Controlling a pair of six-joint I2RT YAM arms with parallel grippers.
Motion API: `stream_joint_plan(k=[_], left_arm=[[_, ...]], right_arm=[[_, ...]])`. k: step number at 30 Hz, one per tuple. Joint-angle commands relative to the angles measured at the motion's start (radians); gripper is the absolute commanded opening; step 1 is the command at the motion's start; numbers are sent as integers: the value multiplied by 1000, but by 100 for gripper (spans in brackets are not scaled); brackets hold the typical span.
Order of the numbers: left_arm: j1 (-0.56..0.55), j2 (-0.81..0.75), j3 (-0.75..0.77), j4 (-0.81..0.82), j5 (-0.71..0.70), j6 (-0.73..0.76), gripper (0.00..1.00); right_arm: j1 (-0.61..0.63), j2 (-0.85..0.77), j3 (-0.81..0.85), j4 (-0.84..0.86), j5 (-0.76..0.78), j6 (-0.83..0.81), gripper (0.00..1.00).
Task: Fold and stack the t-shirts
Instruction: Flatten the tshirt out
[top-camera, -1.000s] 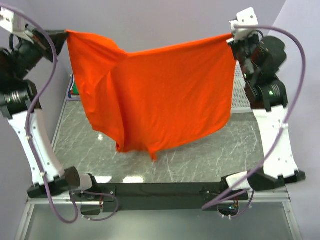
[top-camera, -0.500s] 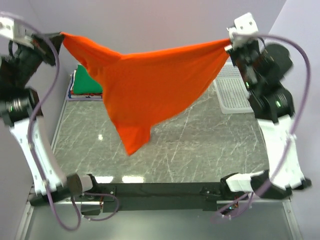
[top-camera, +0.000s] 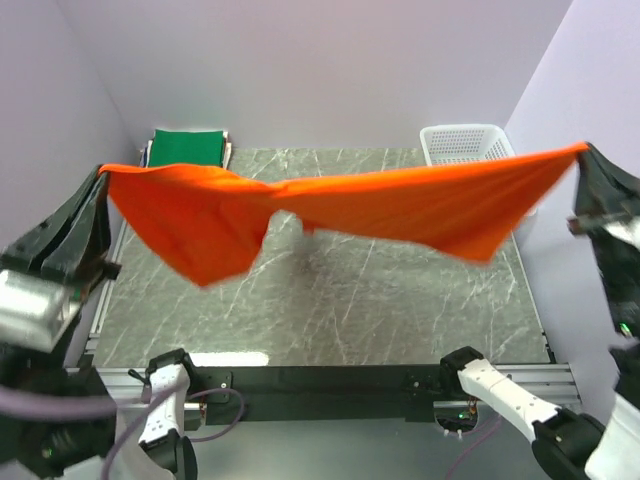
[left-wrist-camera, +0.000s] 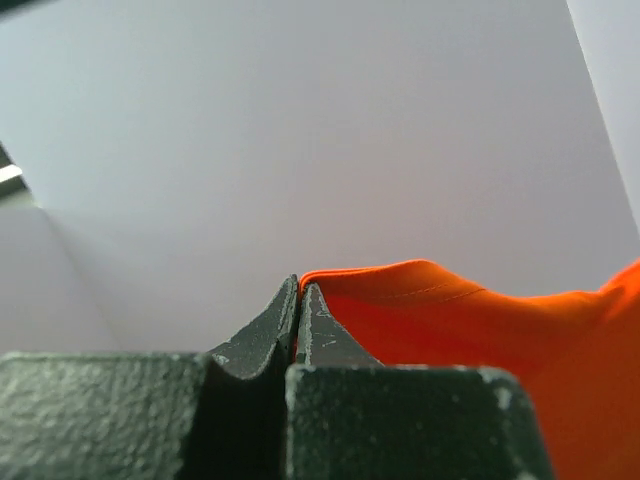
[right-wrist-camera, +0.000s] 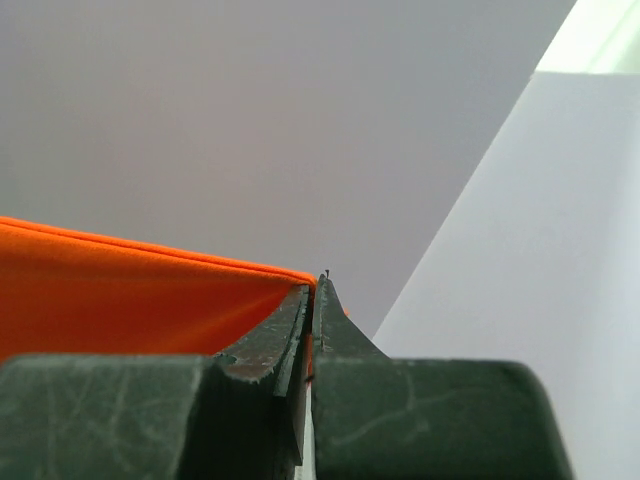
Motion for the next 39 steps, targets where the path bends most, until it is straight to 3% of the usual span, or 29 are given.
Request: stream_joint_plan(k=[1,4,7,10,12,17,21,26,31,34,39], left_arm=[[-14,17,75,-26,-125,31,1],[-43,65,179,-63,-144,39,1],[-55,97,206,-89,-61,48,0],[-55,64,60,-118,138,46,1],[-55,30,-117,-164,251,52,0],[-54,-30,-576,-333,350,275,1],[-55,5,-779,-347,376,364,1],[-106,117,-992,-231,255,419,1],[-219,278,-1080,-54,93,407,1],[-255,422,-1051,26,33,392,1],[-265,721,-843,78,-73,402,1]], right_arm=[[5,-26,9,22,-27,3,0],[3,-28,6,80,14,-34,0],[5,-14,-12,113,25,-77,0],[5,-6,-92,110,-1,-109,0],[5,-28,-246,113,-41,-128,0],[7,-60,-672,142,-132,-157,0],[11,-43,-902,200,-200,-157,0],[11,68,-1089,330,-224,-171,0],[10,278,-1123,465,-221,-183,0],[-10,372,-1097,510,-207,-192,0],[-94,585,-971,513,-195,-191,0]])
